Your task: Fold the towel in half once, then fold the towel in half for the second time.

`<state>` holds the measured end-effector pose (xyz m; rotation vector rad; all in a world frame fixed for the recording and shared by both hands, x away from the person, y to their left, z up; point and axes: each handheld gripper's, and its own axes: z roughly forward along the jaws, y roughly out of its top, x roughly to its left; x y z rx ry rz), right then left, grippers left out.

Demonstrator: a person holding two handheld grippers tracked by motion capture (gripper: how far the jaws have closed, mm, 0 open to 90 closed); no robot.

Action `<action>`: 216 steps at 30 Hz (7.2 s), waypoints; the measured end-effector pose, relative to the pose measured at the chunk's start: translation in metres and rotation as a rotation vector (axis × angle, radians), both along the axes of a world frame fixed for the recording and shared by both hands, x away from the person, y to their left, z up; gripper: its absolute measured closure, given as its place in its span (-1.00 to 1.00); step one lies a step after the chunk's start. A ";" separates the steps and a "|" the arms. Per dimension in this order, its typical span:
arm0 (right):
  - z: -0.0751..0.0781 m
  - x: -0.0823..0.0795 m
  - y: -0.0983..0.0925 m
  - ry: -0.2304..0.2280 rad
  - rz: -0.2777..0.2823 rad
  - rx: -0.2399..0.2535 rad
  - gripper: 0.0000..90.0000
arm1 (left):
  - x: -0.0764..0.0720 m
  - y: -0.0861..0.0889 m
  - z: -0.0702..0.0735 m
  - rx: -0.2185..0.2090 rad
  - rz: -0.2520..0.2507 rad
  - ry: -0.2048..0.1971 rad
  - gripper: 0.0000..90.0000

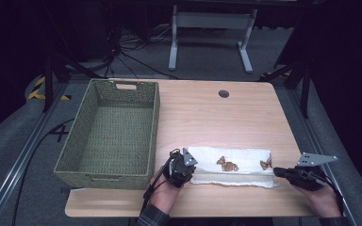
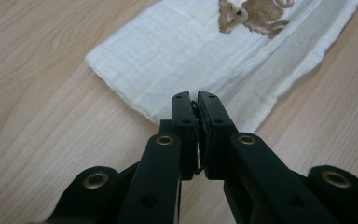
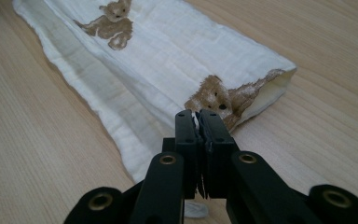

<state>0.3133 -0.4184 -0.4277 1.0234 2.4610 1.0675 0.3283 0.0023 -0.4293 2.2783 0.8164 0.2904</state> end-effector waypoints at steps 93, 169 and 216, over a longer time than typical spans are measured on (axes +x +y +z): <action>-0.021 0.097 0.004 0.076 -0.058 -0.049 0.89 | 0.102 -0.014 -0.023 0.054 0.071 0.095 0.39; 0.007 0.023 -0.008 -0.093 0.002 0.023 0.94 | -0.019 0.002 0.009 -0.099 -0.025 -0.153 0.90; -0.006 0.028 0.061 0.036 0.282 0.034 0.41 | -0.005 -0.084 -0.011 -0.067 -0.291 0.047 0.30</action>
